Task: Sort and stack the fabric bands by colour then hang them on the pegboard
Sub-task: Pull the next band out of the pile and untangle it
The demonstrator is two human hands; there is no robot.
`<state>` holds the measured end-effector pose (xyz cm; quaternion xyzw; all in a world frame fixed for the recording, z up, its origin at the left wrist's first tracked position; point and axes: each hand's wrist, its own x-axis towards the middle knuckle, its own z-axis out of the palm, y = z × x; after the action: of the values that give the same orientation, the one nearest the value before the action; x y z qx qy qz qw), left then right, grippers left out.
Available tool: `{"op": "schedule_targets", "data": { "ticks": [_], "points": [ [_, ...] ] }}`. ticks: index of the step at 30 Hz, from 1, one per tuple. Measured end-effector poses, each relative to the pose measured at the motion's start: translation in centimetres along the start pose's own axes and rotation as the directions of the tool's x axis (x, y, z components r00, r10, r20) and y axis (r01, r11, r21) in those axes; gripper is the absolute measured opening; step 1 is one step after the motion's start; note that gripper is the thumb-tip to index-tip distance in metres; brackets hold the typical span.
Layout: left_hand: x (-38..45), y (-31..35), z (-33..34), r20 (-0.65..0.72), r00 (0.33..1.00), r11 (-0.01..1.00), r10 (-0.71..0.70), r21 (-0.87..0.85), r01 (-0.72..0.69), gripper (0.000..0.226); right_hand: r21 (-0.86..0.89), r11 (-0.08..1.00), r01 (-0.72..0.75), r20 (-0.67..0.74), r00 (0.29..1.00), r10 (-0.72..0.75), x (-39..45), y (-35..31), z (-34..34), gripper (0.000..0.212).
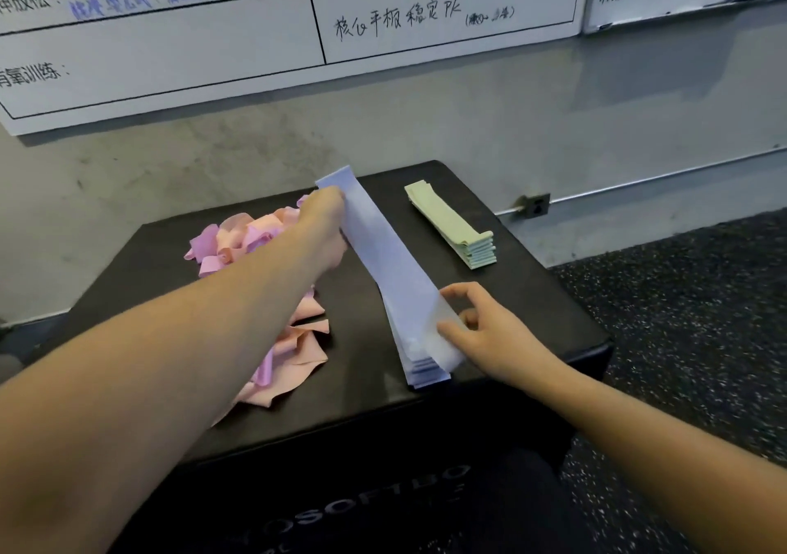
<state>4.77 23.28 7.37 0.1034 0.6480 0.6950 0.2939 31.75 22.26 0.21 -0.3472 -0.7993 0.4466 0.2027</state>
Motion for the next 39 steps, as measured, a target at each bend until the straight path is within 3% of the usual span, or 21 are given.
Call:
{"op": "schedule_targets", "data": {
  "ticks": [2, 5, 7, 10, 16, 20, 25, 29, 33, 39],
  "points": [
    [0.4, -0.1, 0.6, 0.057, 0.997, 0.994, 0.048, 0.095, -0.053, 0.055, 0.011, 1.0, -0.005, 0.005, 1.0, 0.005, 1.1, 0.5, -0.1, 0.033],
    [0.0, 0.0, 1.5, 0.118, 0.989, 0.975, 0.088, 0.193, -0.11, 0.027, 0.14, 0.988, -0.072, 0.083, 0.995, 0.061, 2.6, 0.2, -0.1, 0.037],
    [1.6, -0.8, 1.8, 0.137, 0.986, 0.964, 0.091, 0.237, -0.122, 0.024, 0.204, 0.969, -0.139, 0.147, 0.983, 0.11, 3.6, -0.2, -0.2, 0.044],
    [3.9, -2.8, 2.0, 0.188, 0.98, 0.94, 0.062, 0.32, -0.12, 0.032, 0.064, 0.98, -0.189, 0.225, 0.959, 0.17, 5.2, -0.2, -0.1, 0.049],
    [7.2, -7.1, 2.1, 0.168, 0.978, 0.778, 0.126, 0.594, -0.202, 0.016, -0.244, 0.965, -0.092, 0.247, 0.957, 0.153, 6.6, 1.9, 1.5, 0.026],
    [9.7, -8.8, 1.6, 0.222, 0.965, 0.647, 0.138, 0.718, -0.257, 0.014, -0.309, 0.948, -0.07, 0.281, 0.946, 0.161, 6.6, 2.6, 1.5, 0.019],
    [11.3, -9.1, 1.9, 0.364, 0.925, 0.568, 0.111, 0.741, -0.36, 0.022, -0.357, 0.934, -0.022, 0.284, 0.95, 0.131, 6.6, 3.0, 1.7, 0.018],
    [12.4, -7.9, 2.1, 0.454, 0.891, 0.469, -0.015, 0.79, -0.395, 0.034, -0.272, 0.962, -0.015, 0.266, 0.96, 0.091, 6.3, 3.5, 1.6, 0.019],
    [12.7, -6.4, 2.6, 0.512, 0.844, 0.379, -0.16, 0.821, -0.427, 0.042, -0.328, 0.941, -0.084, 0.225, 0.96, 0.164, 6.4, 3.6, 1.9, 0.04],
    [11.9, -5.4, 3.0, 0.476, 0.85, 0.314, -0.224, 0.861, -0.4, 0.049, -0.443, 0.89, -0.105, 0.227, 0.948, 0.225, 6.4, 3.4, 2.0, 0.054]
  ]
}}
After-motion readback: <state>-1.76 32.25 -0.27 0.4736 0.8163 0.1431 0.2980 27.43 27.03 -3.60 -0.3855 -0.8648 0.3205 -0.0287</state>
